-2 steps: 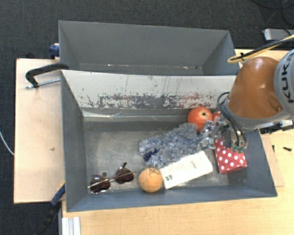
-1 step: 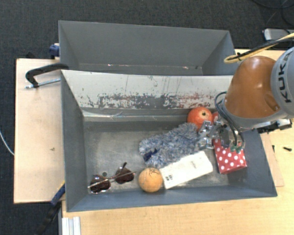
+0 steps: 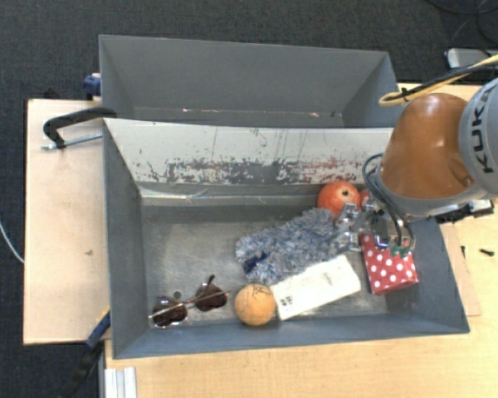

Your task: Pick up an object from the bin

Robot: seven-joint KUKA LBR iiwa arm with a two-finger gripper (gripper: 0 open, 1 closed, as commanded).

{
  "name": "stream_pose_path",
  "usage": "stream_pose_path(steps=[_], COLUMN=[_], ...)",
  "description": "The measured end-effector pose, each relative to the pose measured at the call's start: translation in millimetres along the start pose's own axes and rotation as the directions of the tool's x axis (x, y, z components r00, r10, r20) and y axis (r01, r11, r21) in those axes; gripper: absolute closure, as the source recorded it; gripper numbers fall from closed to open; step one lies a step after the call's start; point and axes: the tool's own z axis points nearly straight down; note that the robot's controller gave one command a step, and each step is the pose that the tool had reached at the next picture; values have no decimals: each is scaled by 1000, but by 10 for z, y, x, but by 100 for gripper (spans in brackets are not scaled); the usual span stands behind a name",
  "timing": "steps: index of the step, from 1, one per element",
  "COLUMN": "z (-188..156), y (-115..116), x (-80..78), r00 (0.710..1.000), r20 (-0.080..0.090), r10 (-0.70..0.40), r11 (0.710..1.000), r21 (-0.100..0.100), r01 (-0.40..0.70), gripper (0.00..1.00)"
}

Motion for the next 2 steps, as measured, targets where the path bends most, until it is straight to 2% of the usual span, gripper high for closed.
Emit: stream_pose_path(steps=[1, 2], z=[286, 479], y=[124, 165], x=[-109, -130], r00=[999, 999], r20=[0, -1], r10=[-39, -44], r11=[999, 999], r21=[1, 0], r01=[39, 44], gripper=[100, 100])
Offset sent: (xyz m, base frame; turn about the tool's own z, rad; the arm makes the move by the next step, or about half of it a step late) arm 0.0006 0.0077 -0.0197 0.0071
